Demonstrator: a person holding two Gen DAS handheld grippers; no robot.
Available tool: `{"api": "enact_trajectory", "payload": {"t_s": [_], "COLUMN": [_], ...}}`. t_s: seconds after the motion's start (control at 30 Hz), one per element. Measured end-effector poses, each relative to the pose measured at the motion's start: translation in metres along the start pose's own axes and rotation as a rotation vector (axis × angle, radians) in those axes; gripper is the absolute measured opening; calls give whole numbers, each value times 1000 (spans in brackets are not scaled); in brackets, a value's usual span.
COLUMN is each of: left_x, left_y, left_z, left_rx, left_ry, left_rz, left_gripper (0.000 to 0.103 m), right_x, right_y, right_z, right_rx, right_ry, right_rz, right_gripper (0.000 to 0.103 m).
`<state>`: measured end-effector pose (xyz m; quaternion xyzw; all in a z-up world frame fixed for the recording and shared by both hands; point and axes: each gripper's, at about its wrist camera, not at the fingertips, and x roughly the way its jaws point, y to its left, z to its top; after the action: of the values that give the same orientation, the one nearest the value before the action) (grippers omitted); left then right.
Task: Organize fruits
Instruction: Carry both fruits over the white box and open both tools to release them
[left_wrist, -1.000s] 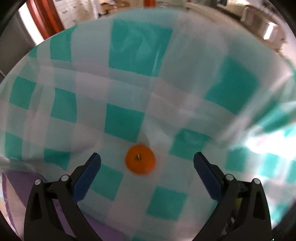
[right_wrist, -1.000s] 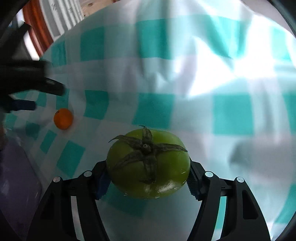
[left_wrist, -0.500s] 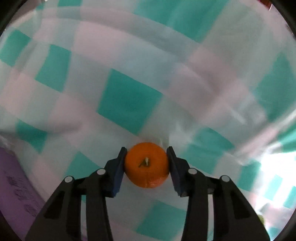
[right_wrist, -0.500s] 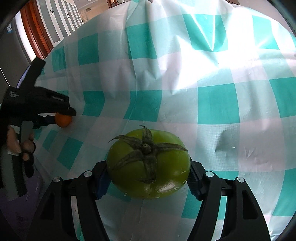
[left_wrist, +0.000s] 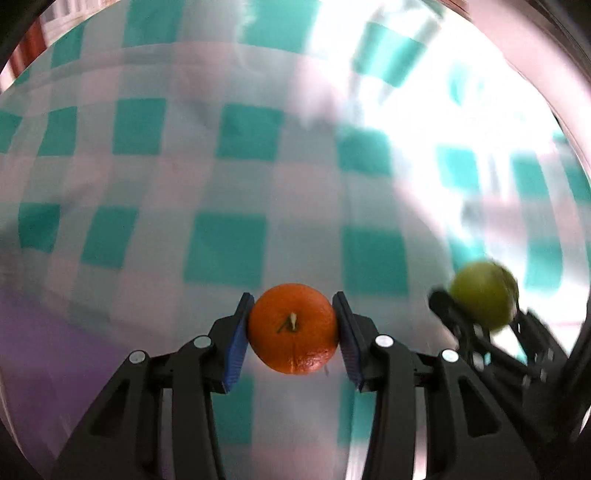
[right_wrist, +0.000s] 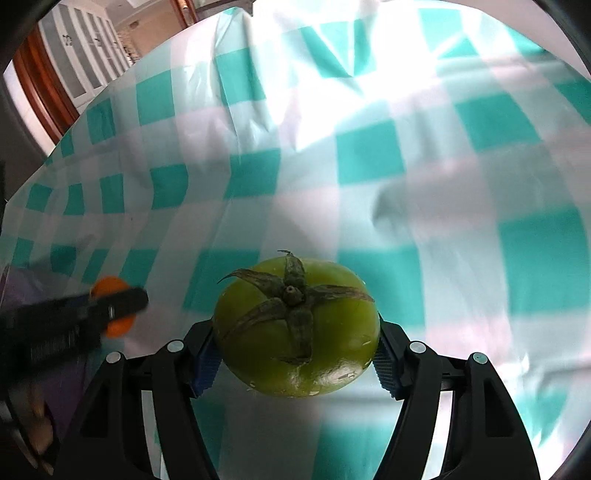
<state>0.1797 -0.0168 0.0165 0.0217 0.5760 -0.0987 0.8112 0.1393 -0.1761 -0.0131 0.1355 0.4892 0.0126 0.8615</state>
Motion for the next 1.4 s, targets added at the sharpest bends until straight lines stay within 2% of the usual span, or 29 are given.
{"api": "enact_trajectory", "payload": {"t_s": [0.17,0.4,0.73,1.0,1.4], "left_x": [-21,-53,-108,-159,-213], "left_y": [-12,-8,-12,-13,37], "left_z": [-36,-83,-104,-111,-125], "left_rx": [92,182,267,331,319], "left_ry": [34,6,-68,-176,-282], "left_rz": [-37,-61,-98,-132,-129], "left_gripper": [44,44,44,44,44], "right_x": [-26,-74,-136,-184,-221], "right_y": [-1,6,23,24,51], "right_z": [-30,-71,-107,-125,-132], "right_rx": [36,83,98,131,121], "right_ry": [10,2,-52,-115,-168], "right_rz": [-40,-46,-58,-89,-86], "right_gripper": [67,67,67,67,67]}}
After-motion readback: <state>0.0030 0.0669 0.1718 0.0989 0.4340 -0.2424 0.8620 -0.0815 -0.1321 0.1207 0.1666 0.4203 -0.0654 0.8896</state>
